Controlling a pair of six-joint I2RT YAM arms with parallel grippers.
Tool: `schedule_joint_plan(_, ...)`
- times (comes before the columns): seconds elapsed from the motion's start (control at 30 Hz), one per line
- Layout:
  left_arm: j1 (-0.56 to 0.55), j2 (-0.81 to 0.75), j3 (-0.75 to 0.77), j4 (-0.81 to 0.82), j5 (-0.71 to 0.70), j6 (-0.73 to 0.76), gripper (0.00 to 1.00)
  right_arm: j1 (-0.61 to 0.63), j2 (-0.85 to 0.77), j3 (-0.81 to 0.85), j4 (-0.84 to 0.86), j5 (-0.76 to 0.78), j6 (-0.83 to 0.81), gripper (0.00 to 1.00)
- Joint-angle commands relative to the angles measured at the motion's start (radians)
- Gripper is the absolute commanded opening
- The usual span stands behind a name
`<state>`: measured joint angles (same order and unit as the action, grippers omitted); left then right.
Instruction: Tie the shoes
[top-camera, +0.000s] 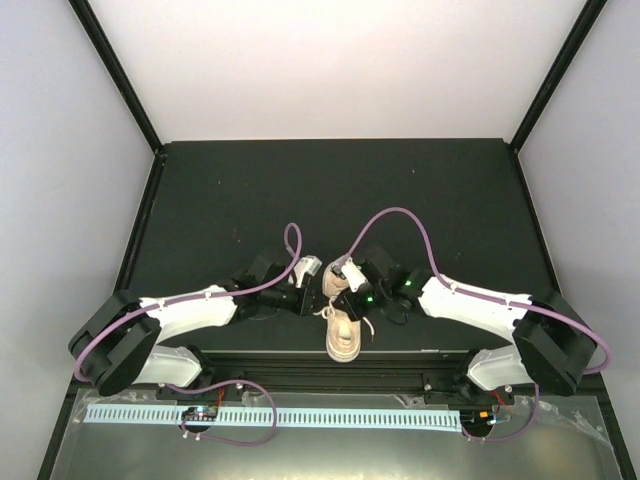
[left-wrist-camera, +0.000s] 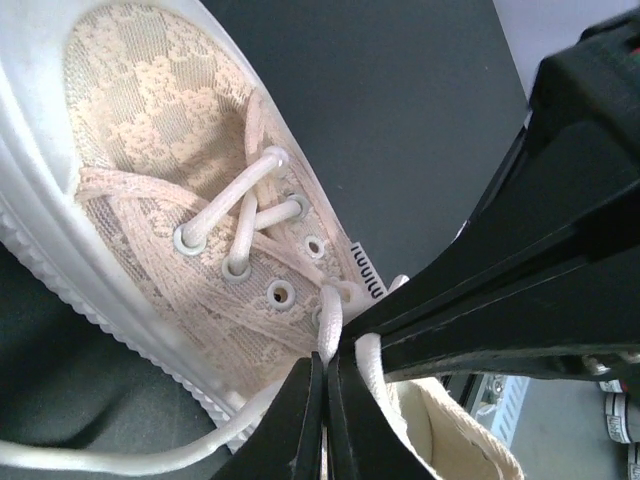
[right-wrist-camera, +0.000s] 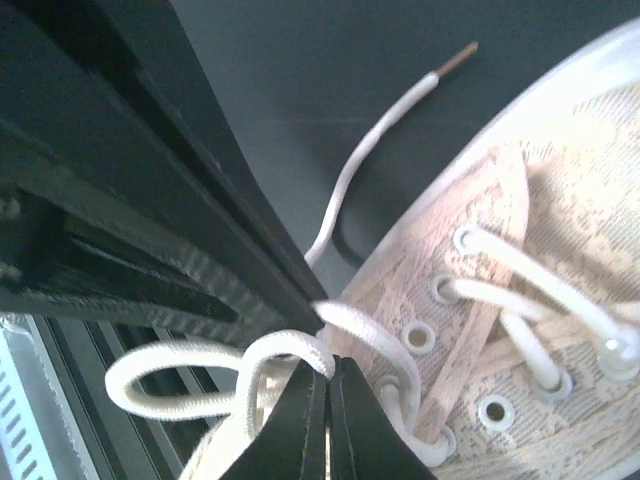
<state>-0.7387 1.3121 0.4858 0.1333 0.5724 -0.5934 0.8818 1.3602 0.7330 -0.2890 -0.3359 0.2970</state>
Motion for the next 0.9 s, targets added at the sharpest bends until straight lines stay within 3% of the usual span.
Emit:
schedule_joint_plan(0.0,0.005,0.018,0.034,0.059,-0.010,0.019,0.02,-0.003,0.015,-0.041,0.061,-0.023,0.014,0.02)
schedule_joint_plan(0.5,0.004,-0.005,-0.024,0.167,0.055,0.023,0.02,-0.002,0.049,-0.071,0.090,0.014,0.050,0.02)
schedule_joint_plan(0.8,0.001,0.004,-0.027,0.110,0.149,0.088,0.02,-0.001,0.038,-0.095,0.130,0.050,0.083,0.02)
schedule_joint_plan(0.87,0.008,-0.017,-0.019,0.066,0.124,0.107,0.08,-0.002,0.036,-0.099,0.131,0.051,0.083,0.02)
